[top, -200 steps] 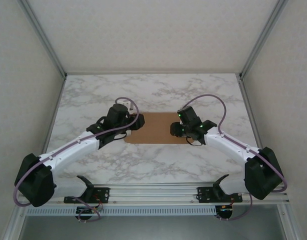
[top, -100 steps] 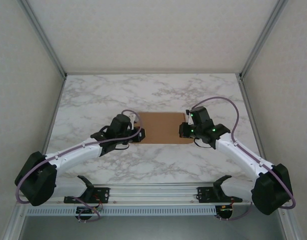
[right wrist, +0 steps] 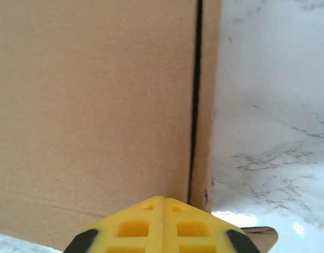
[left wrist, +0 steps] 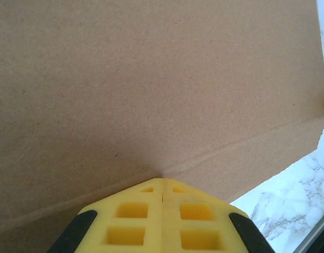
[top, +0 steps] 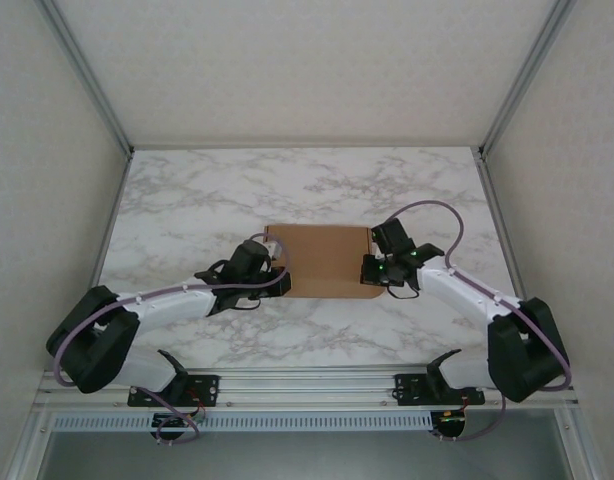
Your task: Fold the paper box
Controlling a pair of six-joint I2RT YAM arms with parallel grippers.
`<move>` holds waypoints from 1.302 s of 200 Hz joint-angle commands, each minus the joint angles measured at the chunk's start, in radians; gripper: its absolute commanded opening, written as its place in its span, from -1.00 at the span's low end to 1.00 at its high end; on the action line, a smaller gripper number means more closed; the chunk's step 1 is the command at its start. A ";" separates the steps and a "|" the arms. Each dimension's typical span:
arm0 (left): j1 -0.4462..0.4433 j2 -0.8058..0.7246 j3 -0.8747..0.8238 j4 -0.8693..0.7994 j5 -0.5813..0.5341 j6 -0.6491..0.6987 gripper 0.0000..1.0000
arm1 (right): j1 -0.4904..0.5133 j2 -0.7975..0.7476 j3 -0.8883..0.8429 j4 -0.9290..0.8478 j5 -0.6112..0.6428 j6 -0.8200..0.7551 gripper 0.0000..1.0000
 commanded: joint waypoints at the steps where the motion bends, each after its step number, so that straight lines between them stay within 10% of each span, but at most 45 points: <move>1: -0.004 0.026 -0.035 0.027 -0.016 -0.024 -1.00 | -0.007 0.061 -0.028 -0.022 0.059 0.026 -1.00; 65: 0.055 -0.065 0.096 -0.088 -0.010 0.024 -1.00 | -0.007 -0.104 0.044 -0.094 0.105 -0.004 -0.99; 161: 0.155 -0.011 0.183 -0.224 -0.179 0.087 -0.09 | -0.015 0.088 0.123 -0.015 0.180 -0.042 -0.16; 260: 0.162 0.094 0.105 -0.154 -0.192 0.032 -0.03 | -0.011 0.279 0.121 0.031 0.146 -0.033 -0.16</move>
